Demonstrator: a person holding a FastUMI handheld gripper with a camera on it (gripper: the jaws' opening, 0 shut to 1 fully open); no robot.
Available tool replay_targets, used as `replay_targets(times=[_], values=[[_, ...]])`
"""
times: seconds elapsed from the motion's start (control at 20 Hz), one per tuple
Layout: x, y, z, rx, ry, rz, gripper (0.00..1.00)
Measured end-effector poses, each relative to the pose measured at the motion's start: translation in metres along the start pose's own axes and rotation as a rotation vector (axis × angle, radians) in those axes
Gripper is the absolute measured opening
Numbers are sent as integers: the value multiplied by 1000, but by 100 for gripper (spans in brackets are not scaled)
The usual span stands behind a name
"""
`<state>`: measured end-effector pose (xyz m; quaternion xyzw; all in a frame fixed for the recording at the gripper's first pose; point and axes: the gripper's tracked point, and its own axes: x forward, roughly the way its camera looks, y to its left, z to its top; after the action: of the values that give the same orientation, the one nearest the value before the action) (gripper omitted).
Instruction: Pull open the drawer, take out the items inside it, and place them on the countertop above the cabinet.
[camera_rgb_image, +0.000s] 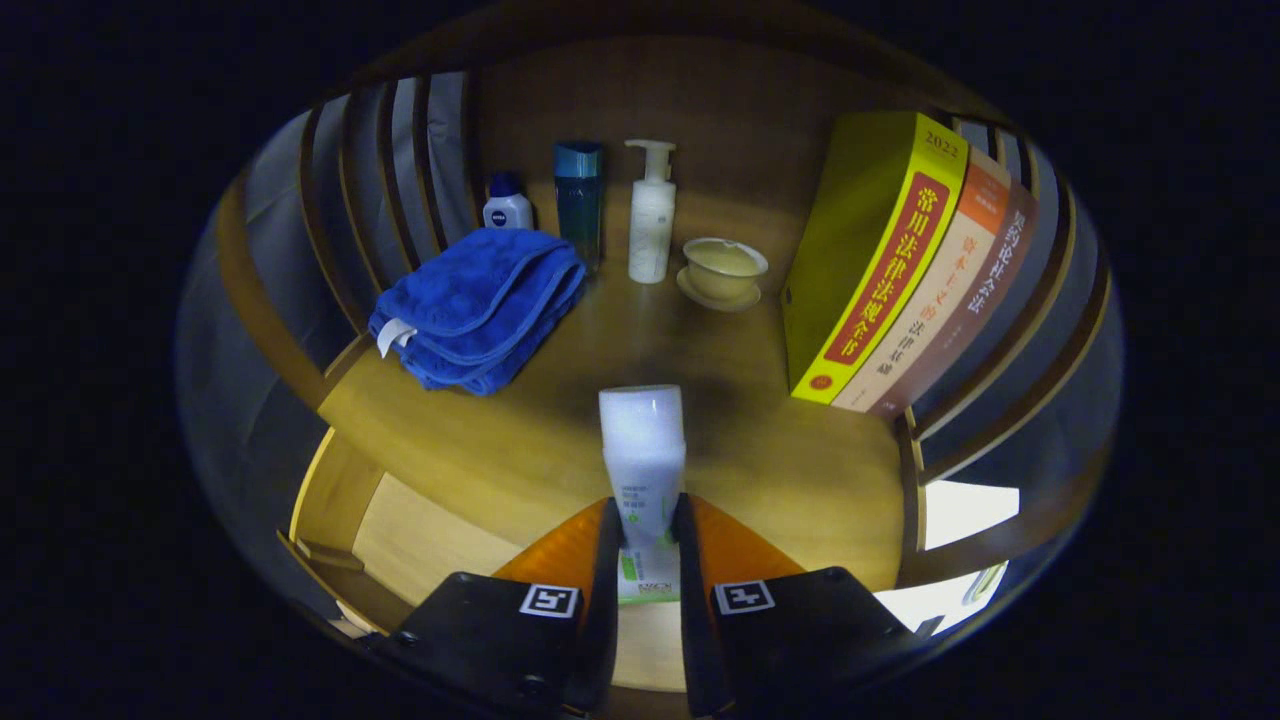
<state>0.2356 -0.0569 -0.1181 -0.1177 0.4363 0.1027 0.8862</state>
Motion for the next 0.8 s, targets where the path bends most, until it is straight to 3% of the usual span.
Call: replay_targets(times=[0.25, 0.4, 0.6, 0.65, 0.8], values=[[11, -1, 12, 15, -68, -12, 40], [-3, 0, 16, 16, -124, -22, 72], [-37, 3, 21, 91, -275, -35, 95], [-45, 3, 20, 104, -319, -38, 100], [-81, -9, 12, 120, -434, -96, 99]])
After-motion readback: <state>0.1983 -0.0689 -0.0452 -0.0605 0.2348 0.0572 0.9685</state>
